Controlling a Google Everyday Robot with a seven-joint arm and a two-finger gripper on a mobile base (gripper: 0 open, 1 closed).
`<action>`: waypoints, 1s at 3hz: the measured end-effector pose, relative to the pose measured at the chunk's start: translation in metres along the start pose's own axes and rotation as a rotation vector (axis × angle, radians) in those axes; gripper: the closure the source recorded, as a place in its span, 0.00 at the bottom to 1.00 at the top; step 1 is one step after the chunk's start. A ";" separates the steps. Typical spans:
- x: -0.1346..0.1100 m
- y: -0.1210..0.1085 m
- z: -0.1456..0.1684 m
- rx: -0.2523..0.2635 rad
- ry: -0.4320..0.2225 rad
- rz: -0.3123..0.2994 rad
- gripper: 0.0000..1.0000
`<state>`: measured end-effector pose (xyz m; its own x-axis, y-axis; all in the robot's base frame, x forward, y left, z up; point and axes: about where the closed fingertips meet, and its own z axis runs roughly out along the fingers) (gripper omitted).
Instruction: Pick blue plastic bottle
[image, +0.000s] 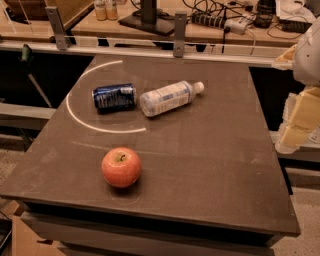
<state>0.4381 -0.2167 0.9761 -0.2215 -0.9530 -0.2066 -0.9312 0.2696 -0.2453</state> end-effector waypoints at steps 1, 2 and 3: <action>0.000 0.000 0.000 0.000 0.000 0.000 0.00; -0.016 -0.010 0.006 0.000 -0.030 -0.051 0.00; -0.056 -0.037 0.029 -0.007 -0.090 -0.170 0.00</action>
Offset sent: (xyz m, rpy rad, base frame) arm 0.0388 0.0333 -0.0048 0.0351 -0.0190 0.1534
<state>0.4936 -0.1696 0.9690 -0.0339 -0.9685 -0.2468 -0.9551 0.1041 -0.2774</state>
